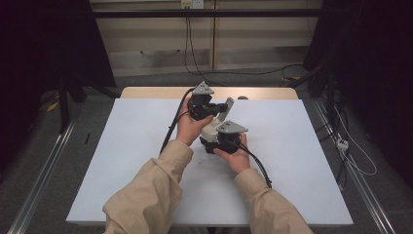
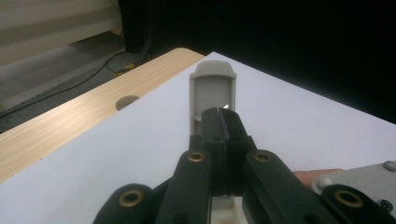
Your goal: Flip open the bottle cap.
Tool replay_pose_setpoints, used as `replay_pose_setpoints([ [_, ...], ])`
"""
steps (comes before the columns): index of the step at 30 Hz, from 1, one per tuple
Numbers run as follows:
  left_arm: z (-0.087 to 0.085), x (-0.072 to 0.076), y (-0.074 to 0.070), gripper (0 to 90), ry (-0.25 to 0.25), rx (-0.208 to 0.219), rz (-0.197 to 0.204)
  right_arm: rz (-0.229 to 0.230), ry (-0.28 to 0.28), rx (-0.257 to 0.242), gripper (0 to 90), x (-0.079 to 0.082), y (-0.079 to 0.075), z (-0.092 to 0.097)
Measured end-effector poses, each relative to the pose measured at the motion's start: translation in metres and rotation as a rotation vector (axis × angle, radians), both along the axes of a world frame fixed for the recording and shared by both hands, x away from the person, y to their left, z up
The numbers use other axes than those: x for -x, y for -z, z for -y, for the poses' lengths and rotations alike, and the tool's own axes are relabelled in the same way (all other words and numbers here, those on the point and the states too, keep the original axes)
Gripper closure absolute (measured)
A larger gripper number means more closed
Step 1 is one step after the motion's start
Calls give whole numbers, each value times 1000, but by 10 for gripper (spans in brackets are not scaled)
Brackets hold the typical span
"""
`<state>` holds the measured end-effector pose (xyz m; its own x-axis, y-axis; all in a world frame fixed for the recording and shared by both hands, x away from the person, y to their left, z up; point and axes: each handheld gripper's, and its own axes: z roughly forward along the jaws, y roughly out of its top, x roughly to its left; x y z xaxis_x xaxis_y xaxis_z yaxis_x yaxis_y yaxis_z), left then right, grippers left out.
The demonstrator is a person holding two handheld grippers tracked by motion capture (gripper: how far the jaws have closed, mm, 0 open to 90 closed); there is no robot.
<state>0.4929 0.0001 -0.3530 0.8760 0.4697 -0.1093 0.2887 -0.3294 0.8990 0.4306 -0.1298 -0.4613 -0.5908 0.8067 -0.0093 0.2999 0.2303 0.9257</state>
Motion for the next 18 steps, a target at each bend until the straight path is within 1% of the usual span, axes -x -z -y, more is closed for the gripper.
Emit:
replay_pose_setpoints([
  [1, 1, 0, 1, 900, 0, 6, 1, 0, 0, 1, 190, 0, 0, 0],
  [4, 1, -1, 2, 900, 4, -4, -1, -1, -1, 2, 190, 0, 0, 0],
  [18, 4, -3, 4, 900, 3, -6, -4, -1, -5, 4, 190, 0, 0, 0],
])
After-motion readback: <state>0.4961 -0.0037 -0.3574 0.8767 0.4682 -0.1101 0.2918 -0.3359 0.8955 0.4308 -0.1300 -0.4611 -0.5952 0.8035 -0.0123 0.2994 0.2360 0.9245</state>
